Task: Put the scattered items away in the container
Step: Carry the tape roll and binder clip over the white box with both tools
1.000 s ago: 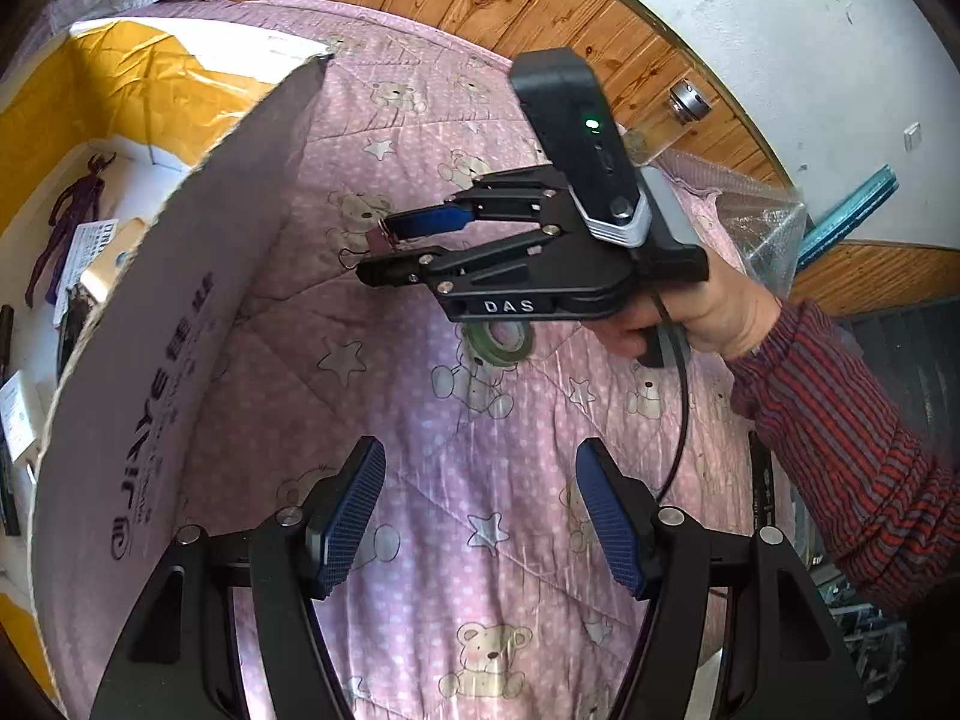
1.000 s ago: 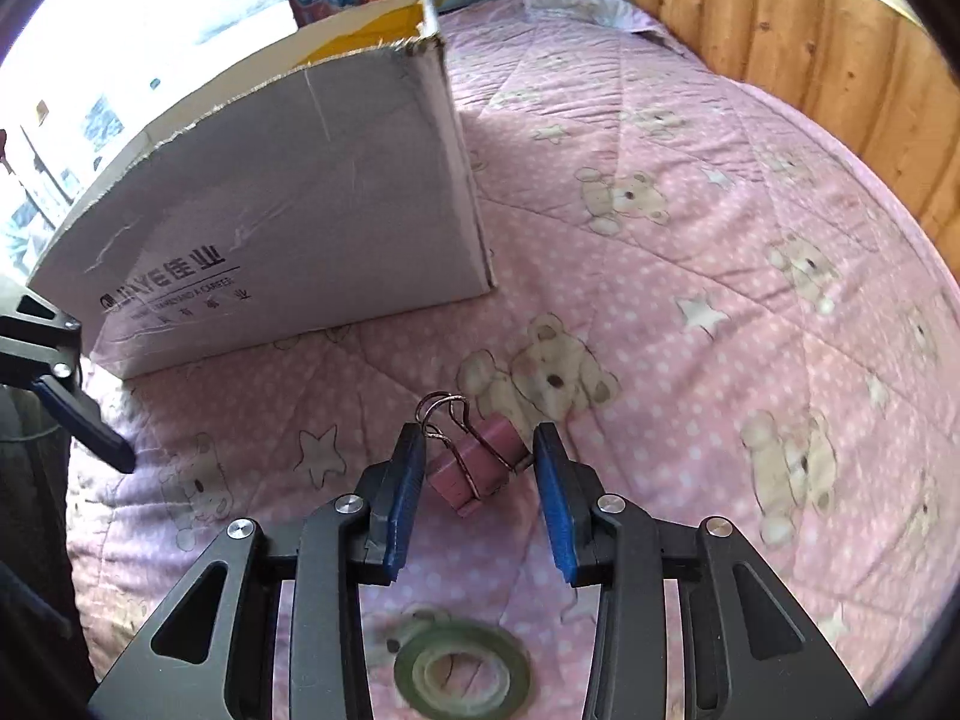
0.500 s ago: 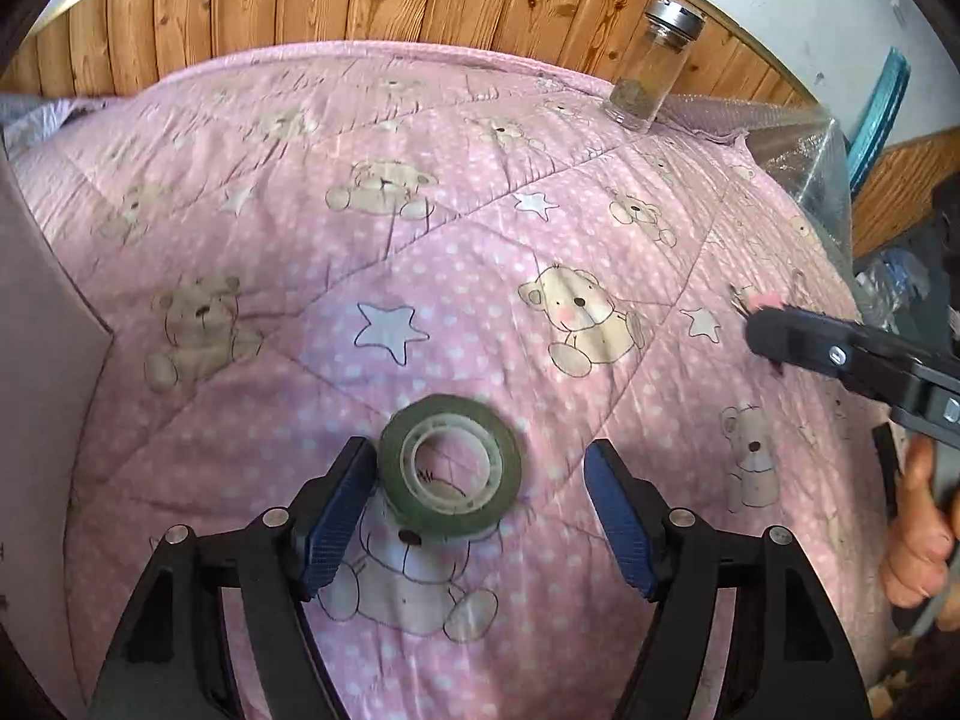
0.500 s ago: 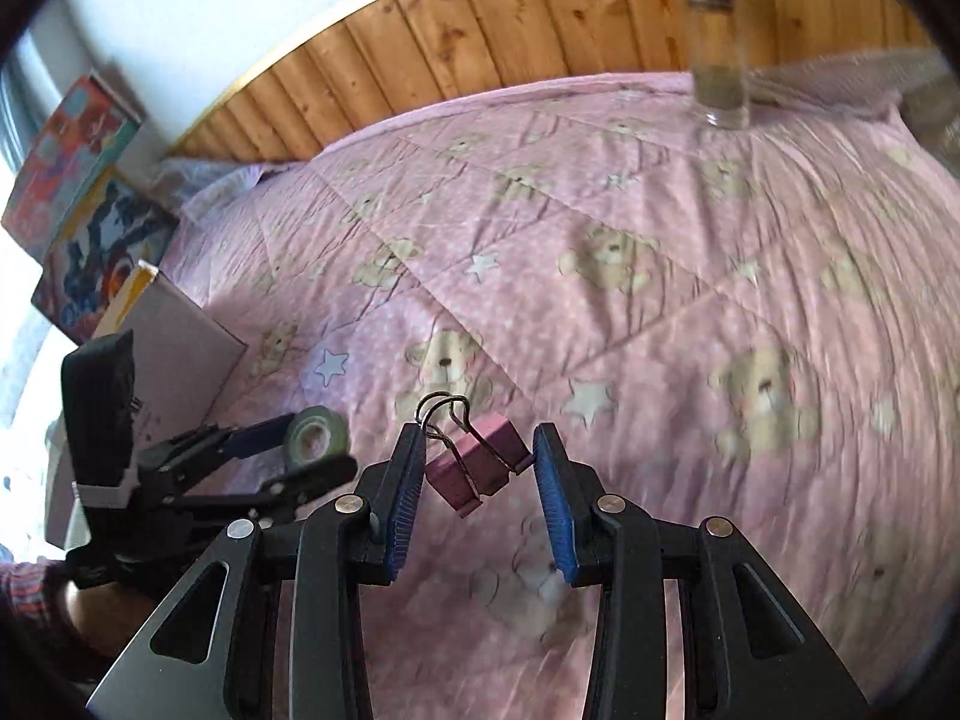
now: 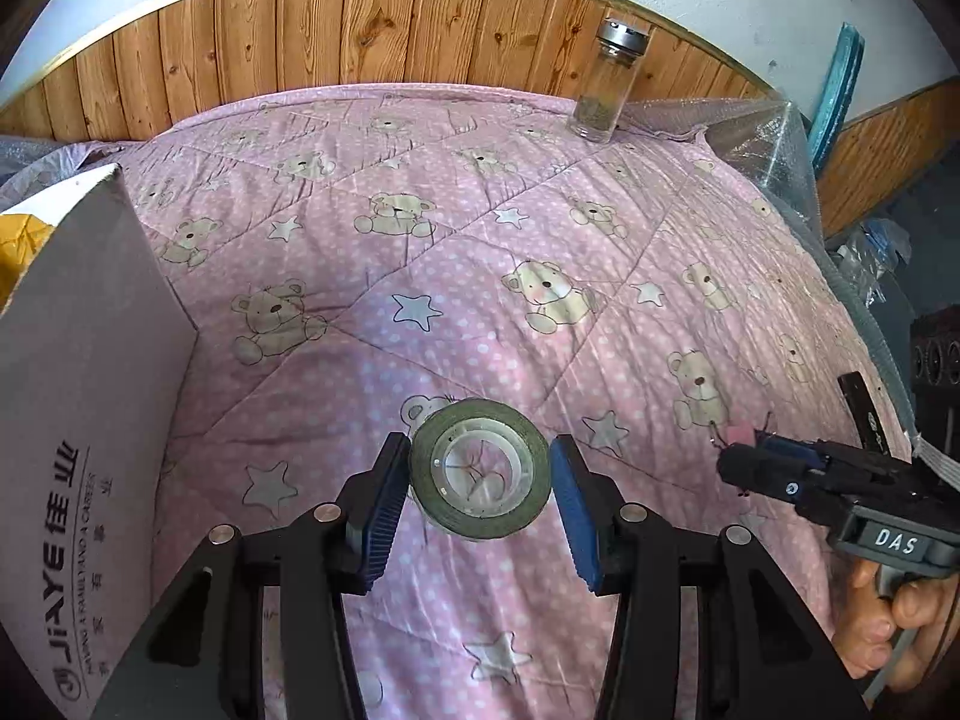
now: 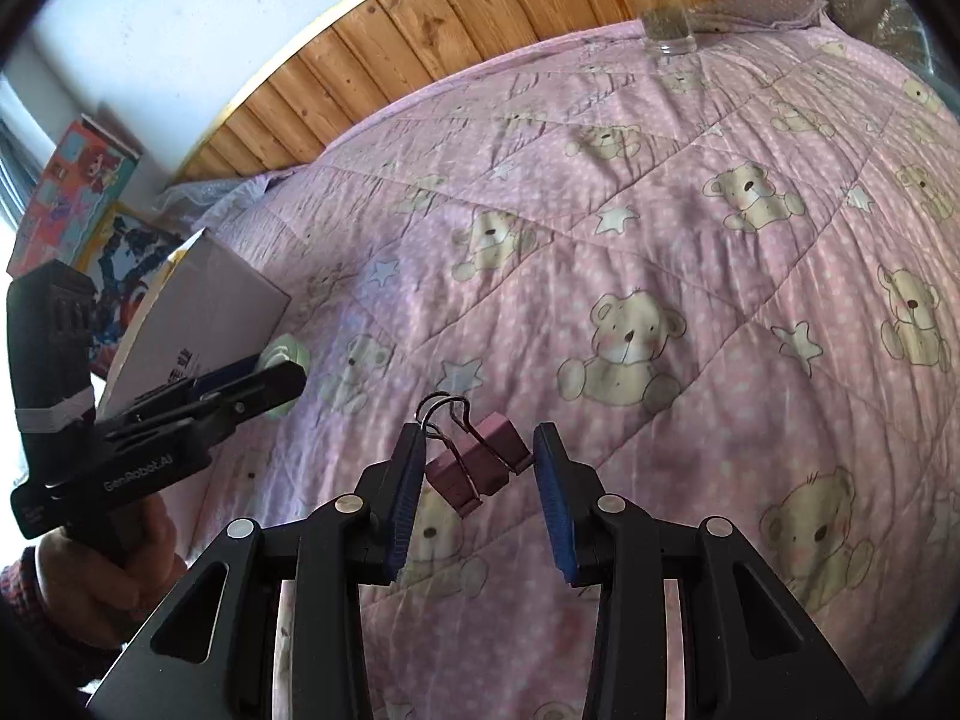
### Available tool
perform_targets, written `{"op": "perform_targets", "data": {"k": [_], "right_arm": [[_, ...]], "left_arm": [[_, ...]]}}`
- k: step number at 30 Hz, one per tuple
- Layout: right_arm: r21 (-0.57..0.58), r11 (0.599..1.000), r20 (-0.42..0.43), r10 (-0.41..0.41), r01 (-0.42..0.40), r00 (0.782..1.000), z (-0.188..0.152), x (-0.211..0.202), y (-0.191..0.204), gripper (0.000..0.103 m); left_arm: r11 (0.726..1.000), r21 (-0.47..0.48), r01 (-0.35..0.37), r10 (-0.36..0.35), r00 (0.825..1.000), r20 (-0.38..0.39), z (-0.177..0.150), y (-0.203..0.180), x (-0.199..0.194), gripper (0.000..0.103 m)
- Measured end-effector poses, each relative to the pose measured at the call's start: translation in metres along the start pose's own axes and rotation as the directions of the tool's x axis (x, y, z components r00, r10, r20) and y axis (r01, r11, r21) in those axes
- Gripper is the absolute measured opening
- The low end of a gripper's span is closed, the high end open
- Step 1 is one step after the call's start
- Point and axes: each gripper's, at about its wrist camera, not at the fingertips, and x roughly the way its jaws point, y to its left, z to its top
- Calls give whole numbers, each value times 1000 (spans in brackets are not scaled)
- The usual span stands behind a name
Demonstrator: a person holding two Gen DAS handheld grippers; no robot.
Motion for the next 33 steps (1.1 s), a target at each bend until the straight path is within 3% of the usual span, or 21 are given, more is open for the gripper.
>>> {"op": "perform_targets", "data": {"k": [7,15,33], "right_arm": [[-7,999,14,-38,38,999,-35,-27,23,39],[-24,999,5,-48,48,999,-75,-55,52,38],[-280,960,3,-13,13,1000,-102,-74,182,38]], "left_arm": [[999,23,40,-40,999,1,-25,-16,-42,49],[995,41,90,-92,994,54,-51,-23,-98,49],[982,-91,163,-141,967,214,-105,38,-199,49]]}}
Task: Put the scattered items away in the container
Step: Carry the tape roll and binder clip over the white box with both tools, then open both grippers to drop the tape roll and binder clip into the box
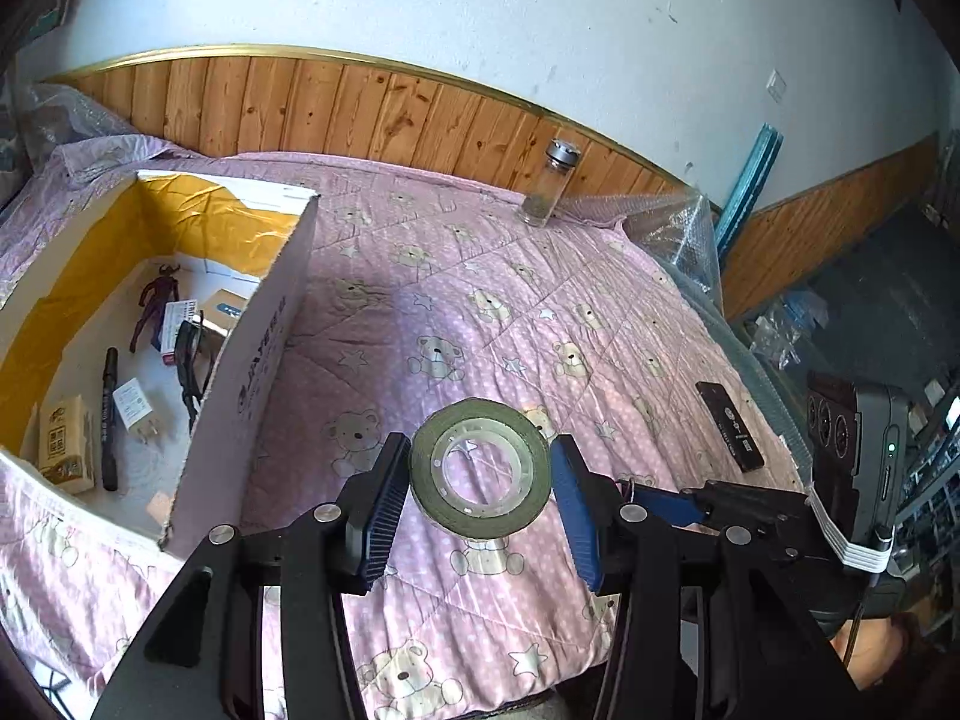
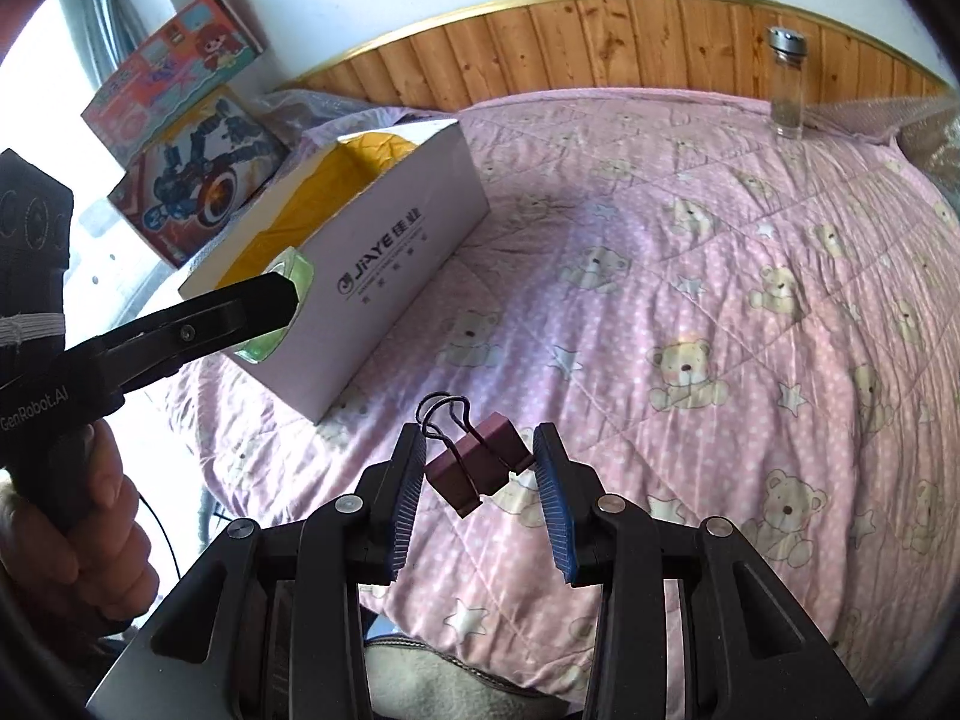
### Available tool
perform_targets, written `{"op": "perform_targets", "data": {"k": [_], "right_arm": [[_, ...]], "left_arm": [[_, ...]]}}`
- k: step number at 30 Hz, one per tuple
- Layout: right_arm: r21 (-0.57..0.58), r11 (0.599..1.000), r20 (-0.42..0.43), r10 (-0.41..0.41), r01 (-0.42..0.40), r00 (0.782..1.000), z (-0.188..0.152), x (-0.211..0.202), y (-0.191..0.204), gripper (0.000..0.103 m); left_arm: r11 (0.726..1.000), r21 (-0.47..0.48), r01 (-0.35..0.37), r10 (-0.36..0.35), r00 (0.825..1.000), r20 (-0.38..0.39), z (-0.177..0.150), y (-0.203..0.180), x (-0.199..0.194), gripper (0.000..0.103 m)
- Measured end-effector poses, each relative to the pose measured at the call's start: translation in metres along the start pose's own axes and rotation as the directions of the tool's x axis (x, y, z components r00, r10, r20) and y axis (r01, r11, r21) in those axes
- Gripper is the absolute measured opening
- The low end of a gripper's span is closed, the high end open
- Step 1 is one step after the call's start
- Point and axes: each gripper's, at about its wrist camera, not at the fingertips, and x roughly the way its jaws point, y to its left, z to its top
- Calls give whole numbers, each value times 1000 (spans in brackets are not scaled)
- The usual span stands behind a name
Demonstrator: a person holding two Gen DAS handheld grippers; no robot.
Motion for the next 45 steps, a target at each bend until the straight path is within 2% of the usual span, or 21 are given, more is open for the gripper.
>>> {"op": "perform_targets", "data": {"k": [11,20,26,35,40,45], "right_arm": [[-149,988,22,51,-48,998,42,4,66,39],[-210,972,44,116,-104,992,93,16,100,39],[-255,961,50,127,-110,991,126,35,118,39],[-311,946,32,109,-94,993,180,81,135,39],[-323,944,0,65,-61,998,211,116,135,39],[-349,937,-36,7,-19,999,234,152,129,39]], "left_arm": [[996,-84,16,-6,993,114,13,39,-54,49],[988,-151,-19,48,981,188,39,87,-85,49],[984,-171,-42,79,974,214,64,115,-94,49],[979,-183,-89,123,975,184,102,155,-81,49],[968,-205,-146,170,980,106,119,181,-60,49],[952,-217,-216,226,974,25,131,206,-32,49]]}}
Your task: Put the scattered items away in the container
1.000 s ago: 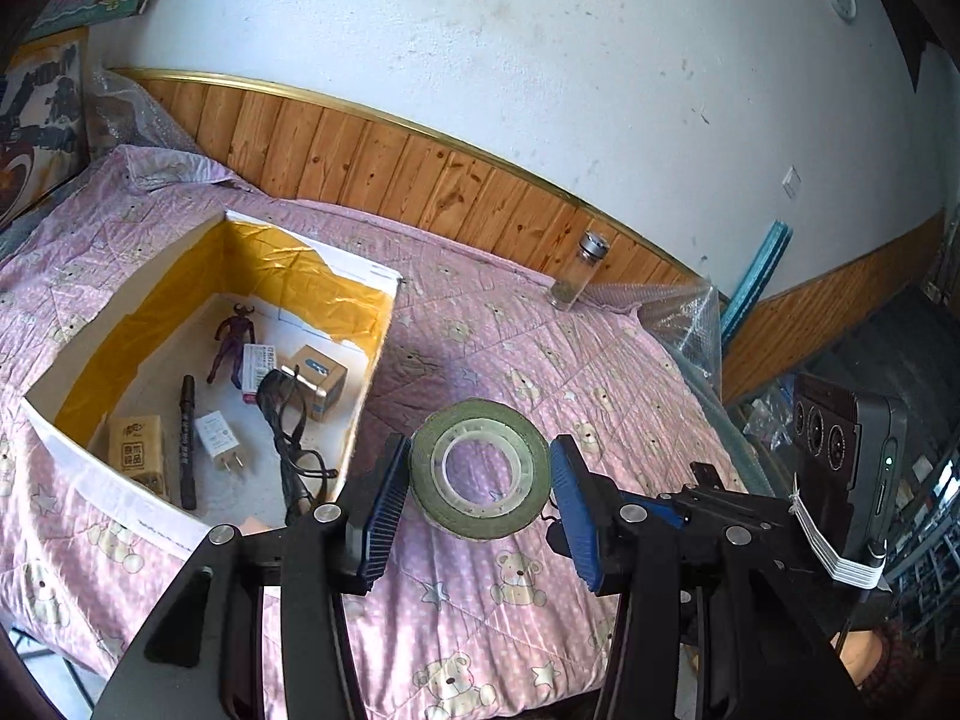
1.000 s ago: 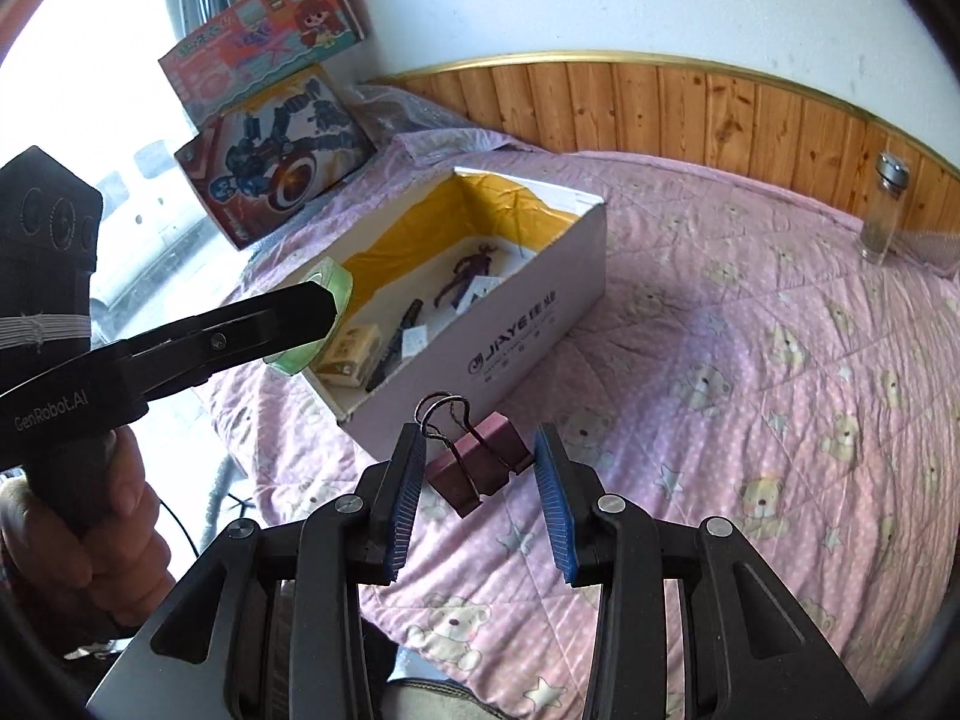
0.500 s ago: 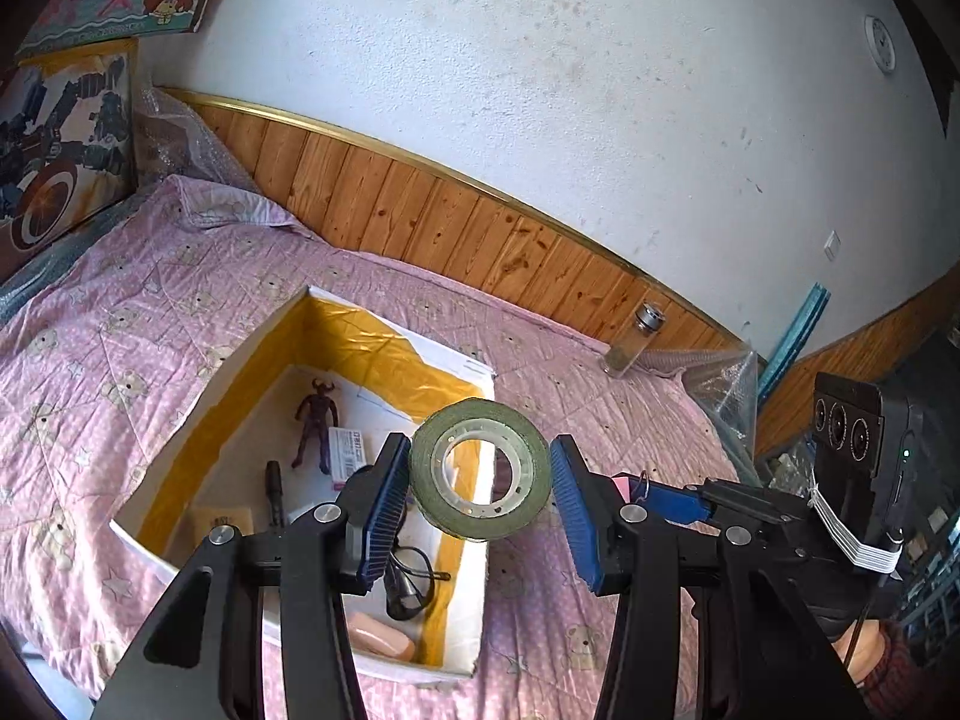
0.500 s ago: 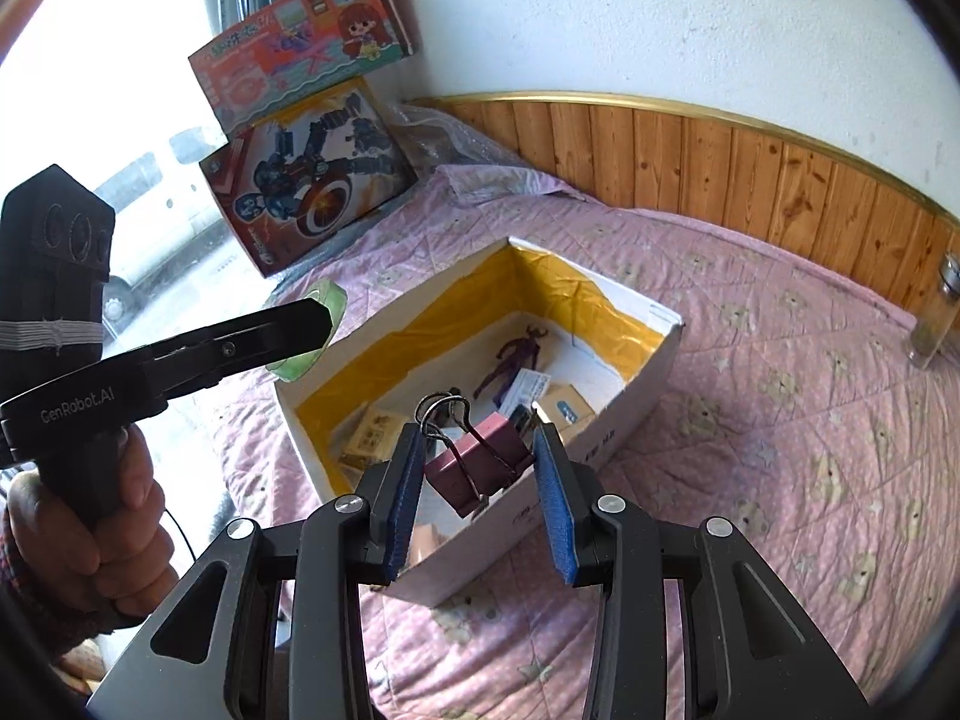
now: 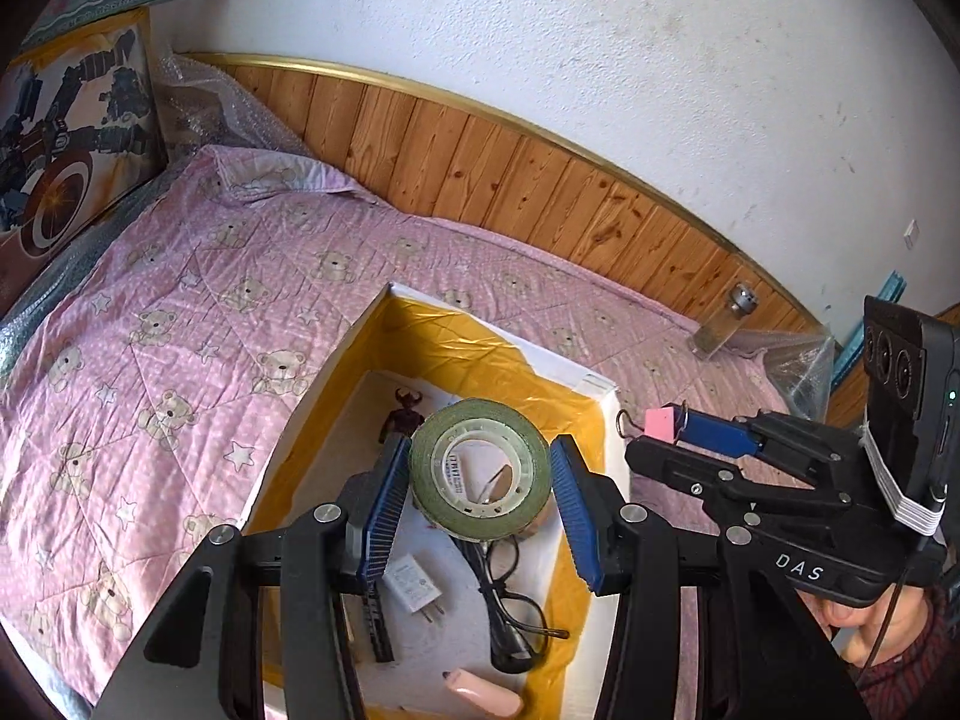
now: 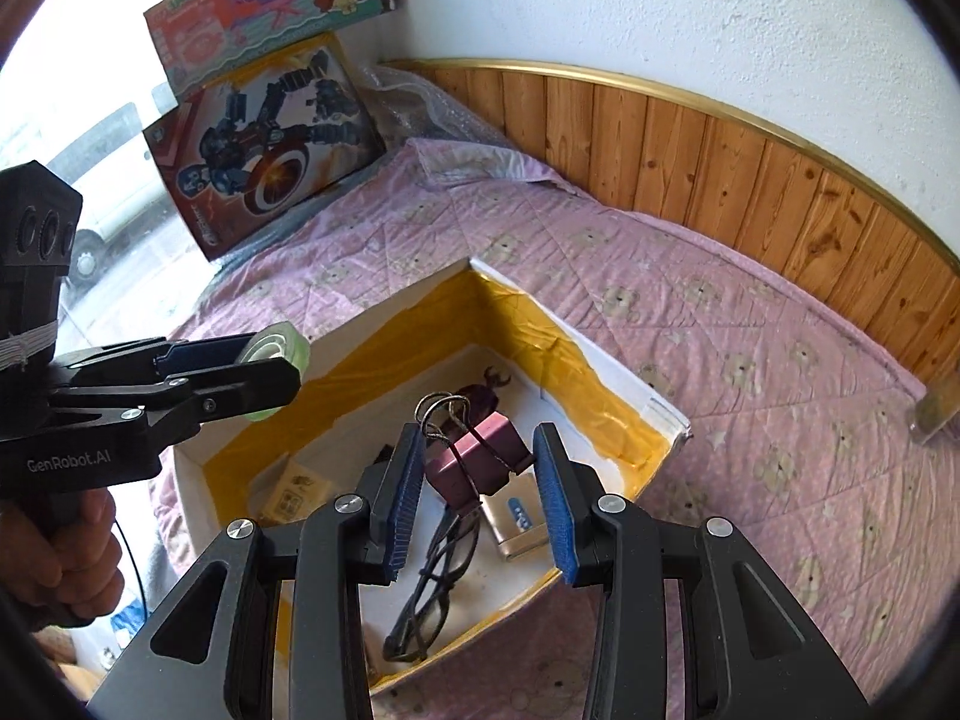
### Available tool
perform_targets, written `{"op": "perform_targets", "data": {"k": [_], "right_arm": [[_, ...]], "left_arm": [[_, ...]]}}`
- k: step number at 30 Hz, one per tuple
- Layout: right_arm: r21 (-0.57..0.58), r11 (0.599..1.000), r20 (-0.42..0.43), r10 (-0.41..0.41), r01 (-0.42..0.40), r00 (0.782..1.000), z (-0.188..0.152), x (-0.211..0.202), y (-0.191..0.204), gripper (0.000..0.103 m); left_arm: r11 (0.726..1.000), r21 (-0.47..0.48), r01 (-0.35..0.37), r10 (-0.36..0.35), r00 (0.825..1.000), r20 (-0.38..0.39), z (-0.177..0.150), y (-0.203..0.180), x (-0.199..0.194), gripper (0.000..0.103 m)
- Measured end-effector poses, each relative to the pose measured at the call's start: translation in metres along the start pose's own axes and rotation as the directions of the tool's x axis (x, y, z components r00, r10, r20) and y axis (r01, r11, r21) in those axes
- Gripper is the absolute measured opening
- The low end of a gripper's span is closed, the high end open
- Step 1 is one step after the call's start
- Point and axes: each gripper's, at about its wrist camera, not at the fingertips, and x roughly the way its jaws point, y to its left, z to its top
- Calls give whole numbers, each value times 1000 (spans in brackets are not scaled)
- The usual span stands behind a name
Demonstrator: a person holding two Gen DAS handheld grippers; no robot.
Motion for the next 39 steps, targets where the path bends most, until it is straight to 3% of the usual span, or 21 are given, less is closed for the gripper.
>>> {"op": "perform_targets", "data": {"k": [7,9,11,20,27,39], "right_arm": [[-64,996,-68,-67,62,995,14,49,-14,41],[-86,991,-79,-106,99,991,15,63,-19,41],[-85,989,-79,-129,122,988,13,70,-24,45],[15,998,-81,-53,55,995,-5,48,-43,46],[15,998,-95,-52,53,994,-19,31,-42,50],[-42,996,-153,-78,73,985,-51,-1,-19,51]], "left_arm": [[997,14,-72,73,995,-69,15,12,43,49],[991,48,-121,126,987,-97,18,13,61,50],[986,51,-158,163,980,-112,18,18,74,56],[991,-68,-115,108,989,-98,11,47,57,56],[991,-46,-122,117,988,-97,-3,43,37,57],[997,18,-74,76,989,-131,-35,5,16,62]]}}
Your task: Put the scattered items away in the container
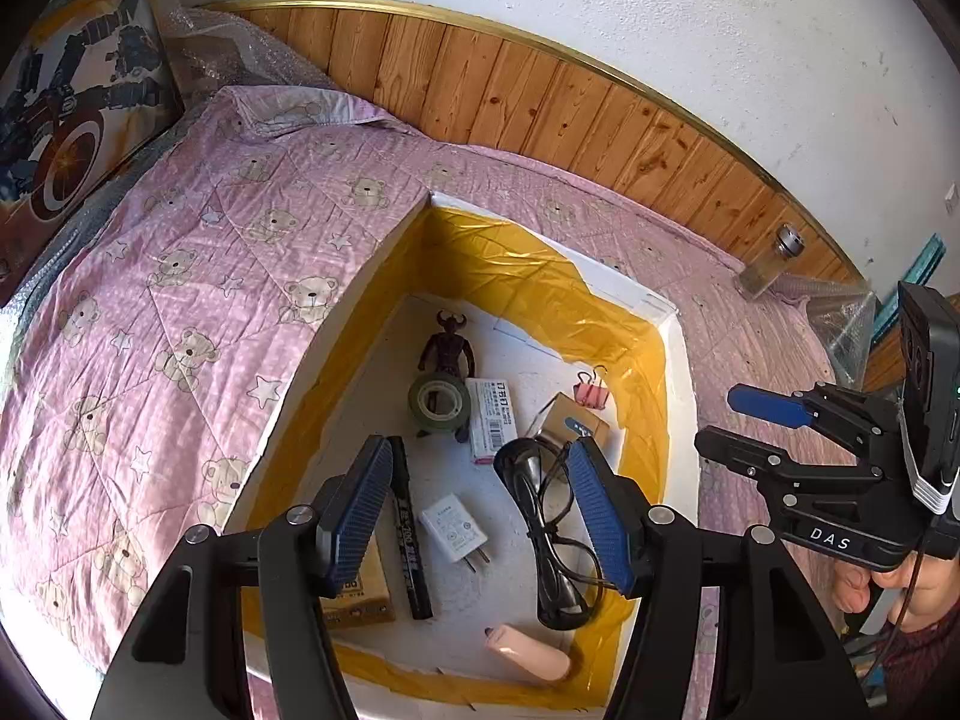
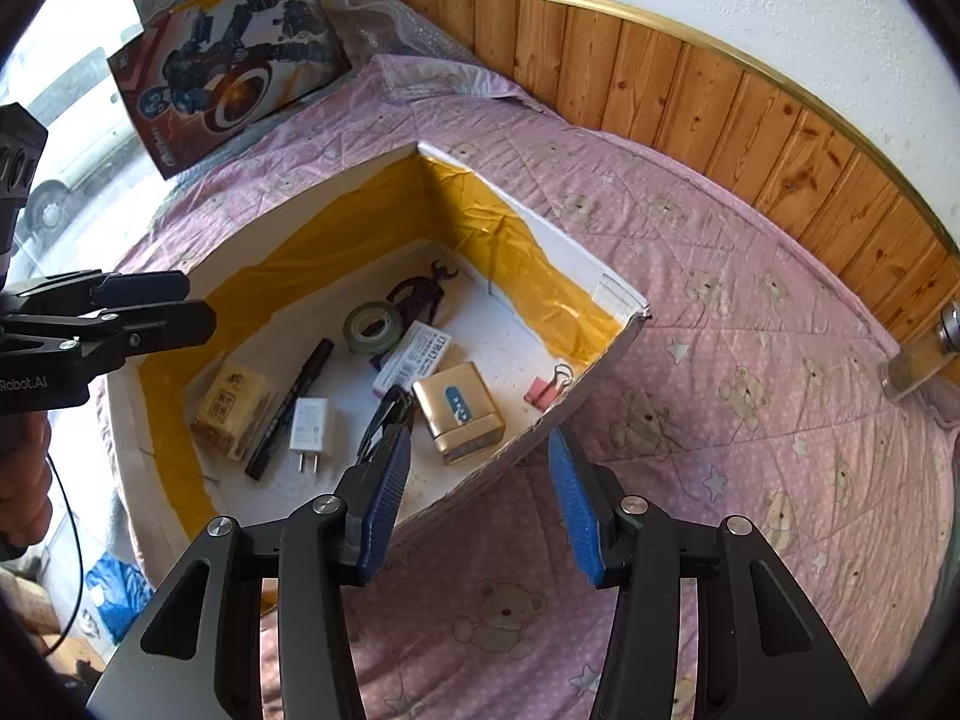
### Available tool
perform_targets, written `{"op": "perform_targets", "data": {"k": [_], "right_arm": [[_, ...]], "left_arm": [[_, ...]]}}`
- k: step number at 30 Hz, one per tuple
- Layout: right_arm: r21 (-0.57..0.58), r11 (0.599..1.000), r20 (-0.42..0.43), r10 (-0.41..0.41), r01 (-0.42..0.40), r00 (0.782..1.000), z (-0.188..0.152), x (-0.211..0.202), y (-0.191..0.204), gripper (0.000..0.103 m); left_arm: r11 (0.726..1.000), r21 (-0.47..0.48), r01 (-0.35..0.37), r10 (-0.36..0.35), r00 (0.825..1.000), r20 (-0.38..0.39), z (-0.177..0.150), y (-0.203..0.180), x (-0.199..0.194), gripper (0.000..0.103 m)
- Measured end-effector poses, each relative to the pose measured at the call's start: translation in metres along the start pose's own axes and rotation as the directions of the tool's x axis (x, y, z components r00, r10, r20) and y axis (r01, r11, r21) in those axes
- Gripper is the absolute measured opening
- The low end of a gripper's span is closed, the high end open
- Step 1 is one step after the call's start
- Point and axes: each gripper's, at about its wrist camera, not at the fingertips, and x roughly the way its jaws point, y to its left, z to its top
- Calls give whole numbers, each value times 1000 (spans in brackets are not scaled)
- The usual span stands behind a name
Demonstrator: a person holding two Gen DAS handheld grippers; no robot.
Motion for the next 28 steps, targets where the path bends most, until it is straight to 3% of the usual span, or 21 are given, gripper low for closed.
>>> {"op": "perform_targets", "data": {"k": [12,23,28], "right_arm": [[-160,986,-54,-47,38,997,-16,-15,64,52],[-110,992,-85,44,-53,995,-35,-28,76,51],[-96,994,-73,37,-44,997,-36,-37,76,51]], "left_arm": [[999,47,-28,27,1000,15,-35,-20,-36,68],[995,79,-53,51,998,35,-61,-36,-60,68],[995,88,-45,42,998,42,-66,-43,-66,68]]}}
